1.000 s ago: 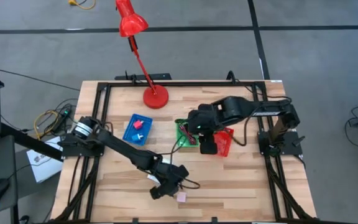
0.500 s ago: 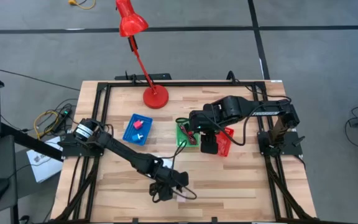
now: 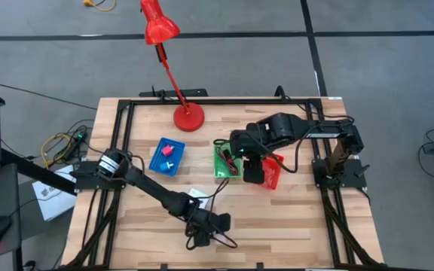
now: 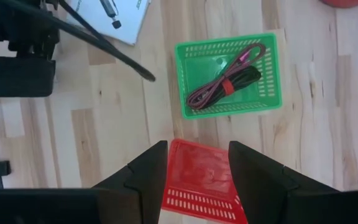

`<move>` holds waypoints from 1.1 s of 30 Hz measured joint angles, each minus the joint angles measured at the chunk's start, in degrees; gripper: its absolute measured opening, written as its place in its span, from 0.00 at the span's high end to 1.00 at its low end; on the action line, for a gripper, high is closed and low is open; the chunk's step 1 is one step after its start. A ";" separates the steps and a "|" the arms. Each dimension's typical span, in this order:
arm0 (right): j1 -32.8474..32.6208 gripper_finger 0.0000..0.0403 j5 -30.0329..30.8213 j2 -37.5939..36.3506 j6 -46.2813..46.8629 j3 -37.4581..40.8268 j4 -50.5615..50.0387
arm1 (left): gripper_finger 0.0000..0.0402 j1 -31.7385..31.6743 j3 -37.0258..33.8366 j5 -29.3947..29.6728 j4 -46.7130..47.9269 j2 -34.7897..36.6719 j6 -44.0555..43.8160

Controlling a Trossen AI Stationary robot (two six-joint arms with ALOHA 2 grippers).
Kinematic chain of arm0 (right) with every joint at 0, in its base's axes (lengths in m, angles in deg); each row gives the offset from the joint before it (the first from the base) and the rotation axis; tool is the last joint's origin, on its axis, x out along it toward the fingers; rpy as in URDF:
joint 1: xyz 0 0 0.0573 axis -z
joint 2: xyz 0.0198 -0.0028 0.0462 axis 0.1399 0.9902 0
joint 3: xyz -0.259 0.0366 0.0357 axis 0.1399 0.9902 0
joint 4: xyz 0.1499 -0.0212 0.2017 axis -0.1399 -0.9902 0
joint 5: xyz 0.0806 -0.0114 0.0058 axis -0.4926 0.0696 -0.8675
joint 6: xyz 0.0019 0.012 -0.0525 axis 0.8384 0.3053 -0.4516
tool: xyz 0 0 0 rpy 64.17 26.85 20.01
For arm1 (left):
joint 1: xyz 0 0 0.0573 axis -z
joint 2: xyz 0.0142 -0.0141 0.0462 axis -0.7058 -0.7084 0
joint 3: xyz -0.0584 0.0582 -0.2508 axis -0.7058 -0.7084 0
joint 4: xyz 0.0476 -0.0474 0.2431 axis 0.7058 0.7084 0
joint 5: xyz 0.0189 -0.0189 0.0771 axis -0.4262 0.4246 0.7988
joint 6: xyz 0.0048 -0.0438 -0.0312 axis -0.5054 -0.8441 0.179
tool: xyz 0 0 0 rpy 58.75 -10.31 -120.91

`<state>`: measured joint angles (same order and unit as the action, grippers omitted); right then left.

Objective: Pick and place items into bin
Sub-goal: Put the light pink charger adapter into the blue bin

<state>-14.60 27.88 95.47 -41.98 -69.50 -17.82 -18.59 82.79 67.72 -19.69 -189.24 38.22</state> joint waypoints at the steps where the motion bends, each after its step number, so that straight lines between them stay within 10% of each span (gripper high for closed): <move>1: 0.05 0.59 0.01 0.00 -0.06 0.02 -0.01 | 0.45 0.00 0.00 0.30 0.03 -0.05 0.34; 33: -2.99 0.59 -6.59 0.01 2.14 0.02 -0.12 | 0.45 2.98 5.27 16.78 12.92 -0.36 -3.76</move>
<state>-17.59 21.29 95.47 -39.84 -69.48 -17.94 -15.61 88.06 84.51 -6.77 -189.60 34.46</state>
